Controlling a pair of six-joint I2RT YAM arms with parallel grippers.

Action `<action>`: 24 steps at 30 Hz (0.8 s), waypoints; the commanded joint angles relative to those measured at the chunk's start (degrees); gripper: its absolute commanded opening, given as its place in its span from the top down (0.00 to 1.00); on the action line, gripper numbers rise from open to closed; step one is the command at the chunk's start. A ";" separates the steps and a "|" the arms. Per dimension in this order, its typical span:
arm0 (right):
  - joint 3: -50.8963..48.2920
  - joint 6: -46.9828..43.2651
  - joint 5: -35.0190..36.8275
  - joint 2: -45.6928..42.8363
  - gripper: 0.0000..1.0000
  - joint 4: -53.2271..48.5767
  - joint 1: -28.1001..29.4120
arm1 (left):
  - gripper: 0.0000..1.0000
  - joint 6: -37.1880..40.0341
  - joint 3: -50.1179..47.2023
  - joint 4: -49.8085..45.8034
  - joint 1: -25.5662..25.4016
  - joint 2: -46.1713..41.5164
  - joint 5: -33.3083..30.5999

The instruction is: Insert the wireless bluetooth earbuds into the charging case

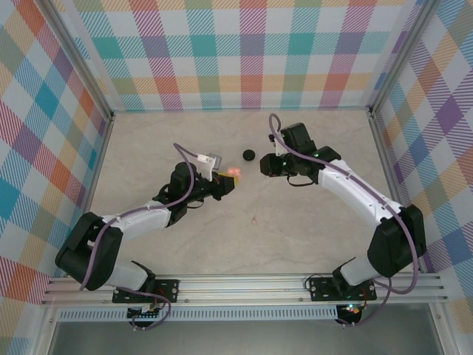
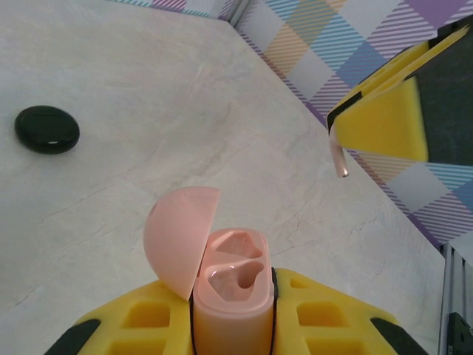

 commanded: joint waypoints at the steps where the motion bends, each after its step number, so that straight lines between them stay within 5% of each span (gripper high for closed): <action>1: -0.73 0.10 -3.37 -2.18 0.74 3.53 0.24 | 0.89 0.26 -1.45 10.39 -0.75 1.48 3.46; 24: 0.23 3.30 -11.14 -5.12 0.72 11.89 3.04 | 0.89 -2.74 0.54 22.28 -3.03 5.20 8.78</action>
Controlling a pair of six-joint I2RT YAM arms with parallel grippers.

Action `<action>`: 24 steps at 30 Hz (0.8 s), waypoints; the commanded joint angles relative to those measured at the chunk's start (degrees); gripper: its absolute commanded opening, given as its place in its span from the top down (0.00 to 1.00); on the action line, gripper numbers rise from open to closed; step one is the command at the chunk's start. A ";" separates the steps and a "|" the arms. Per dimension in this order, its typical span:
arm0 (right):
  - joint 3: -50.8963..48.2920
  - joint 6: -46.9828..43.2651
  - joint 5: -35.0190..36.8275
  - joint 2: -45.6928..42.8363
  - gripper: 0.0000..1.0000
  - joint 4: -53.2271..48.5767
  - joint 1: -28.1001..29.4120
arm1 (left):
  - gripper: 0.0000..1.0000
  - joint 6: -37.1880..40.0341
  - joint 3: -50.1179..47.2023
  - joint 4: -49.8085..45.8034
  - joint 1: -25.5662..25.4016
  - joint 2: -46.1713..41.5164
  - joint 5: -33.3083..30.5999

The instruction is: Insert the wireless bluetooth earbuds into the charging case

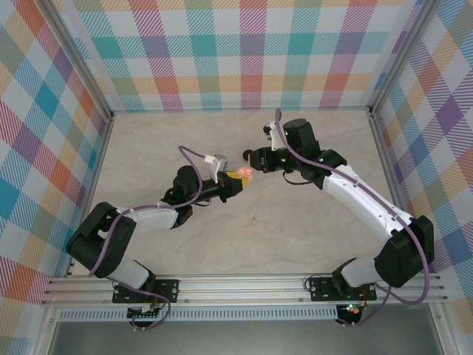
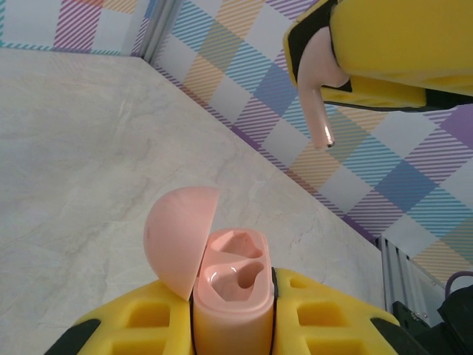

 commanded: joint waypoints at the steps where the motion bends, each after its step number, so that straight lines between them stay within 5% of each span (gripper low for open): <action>1: 0.18 1.02 -1.75 -0.97 0.72 3.10 0.52 | 0.88 -1.03 2.03 4.29 -0.85 -0.54 1.05; 24: -1.10 1.34 -0.34 -1.02 0.72 5.00 0.95 | 0.89 -4.78 3.81 4.78 -1.70 -3.45 0.47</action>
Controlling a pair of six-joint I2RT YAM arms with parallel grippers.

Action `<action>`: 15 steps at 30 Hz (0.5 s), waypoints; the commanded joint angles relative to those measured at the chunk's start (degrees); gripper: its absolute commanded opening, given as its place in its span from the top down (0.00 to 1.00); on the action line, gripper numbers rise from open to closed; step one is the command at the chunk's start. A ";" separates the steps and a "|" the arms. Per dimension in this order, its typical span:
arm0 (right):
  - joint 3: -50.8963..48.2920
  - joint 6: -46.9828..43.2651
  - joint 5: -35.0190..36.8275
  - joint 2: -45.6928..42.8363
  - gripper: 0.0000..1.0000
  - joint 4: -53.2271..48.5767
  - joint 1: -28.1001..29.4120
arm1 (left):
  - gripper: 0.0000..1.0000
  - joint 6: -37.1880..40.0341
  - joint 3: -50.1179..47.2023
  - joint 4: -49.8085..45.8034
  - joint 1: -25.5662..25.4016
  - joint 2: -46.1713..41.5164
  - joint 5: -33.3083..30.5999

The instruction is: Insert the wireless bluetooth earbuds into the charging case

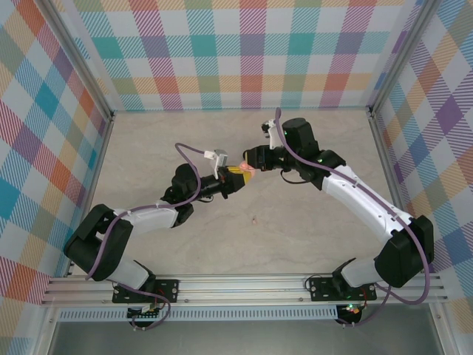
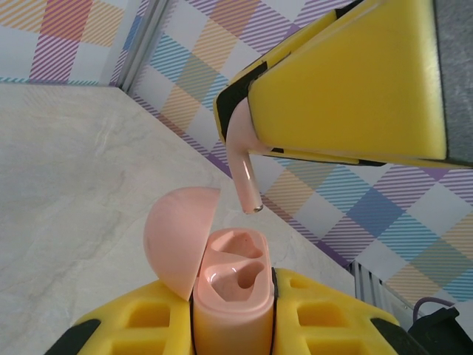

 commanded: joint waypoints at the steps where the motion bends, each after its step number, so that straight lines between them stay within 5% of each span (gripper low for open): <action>1: -1.10 0.50 -0.08 -1.06 0.72 2.09 0.28 | 0.89 -0.61 2.11 2.09 -0.83 -1.97 0.41; 15: -1.28 0.29 -0.03 -1.06 0.71 2.23 0.28 | 0.88 -3.46 3.25 0.35 -0.83 -2.57 -0.63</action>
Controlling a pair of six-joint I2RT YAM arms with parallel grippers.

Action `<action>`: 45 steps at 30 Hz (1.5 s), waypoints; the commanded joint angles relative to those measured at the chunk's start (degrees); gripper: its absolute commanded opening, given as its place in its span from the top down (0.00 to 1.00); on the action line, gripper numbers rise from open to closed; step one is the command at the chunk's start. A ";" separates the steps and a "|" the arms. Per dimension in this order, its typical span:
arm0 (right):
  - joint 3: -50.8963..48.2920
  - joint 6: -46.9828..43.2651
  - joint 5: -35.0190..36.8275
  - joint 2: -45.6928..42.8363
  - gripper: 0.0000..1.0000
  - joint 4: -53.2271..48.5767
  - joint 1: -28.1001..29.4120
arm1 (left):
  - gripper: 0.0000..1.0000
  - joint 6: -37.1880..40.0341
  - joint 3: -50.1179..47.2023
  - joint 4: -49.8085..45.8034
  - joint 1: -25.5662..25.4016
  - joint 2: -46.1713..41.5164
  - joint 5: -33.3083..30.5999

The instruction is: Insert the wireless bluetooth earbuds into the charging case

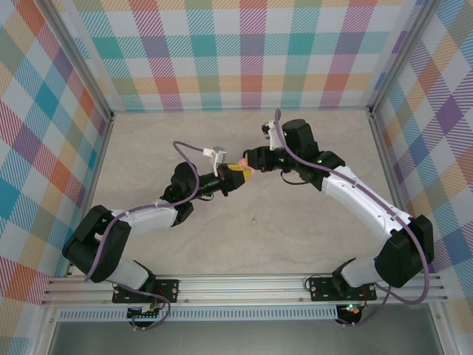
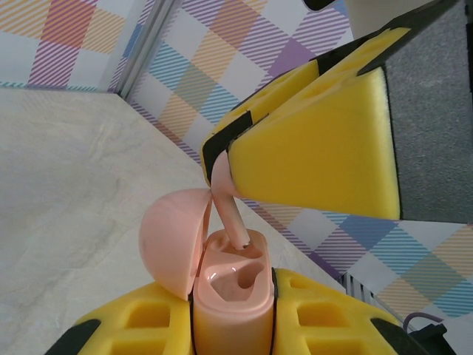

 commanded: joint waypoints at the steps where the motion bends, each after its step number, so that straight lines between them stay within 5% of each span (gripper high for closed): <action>1: -0.38 0.30 -0.30 -1.04 0.71 1.81 0.28 | 0.88 -0.80 2.25 0.43 -0.87 -2.02 -0.16; 27: -0.14 -0.69 -1.93 -0.96 0.71 -0.07 0.53 | 0.88 -1.40 3.83 -3.05 -0.87 -2.45 -2.22; 45: 1.59 -2.49 -0.19 -2.19 0.60 -4.37 0.54 | 0.89 3.72 4.09 -7.97 -0.87 -4.38 -0.99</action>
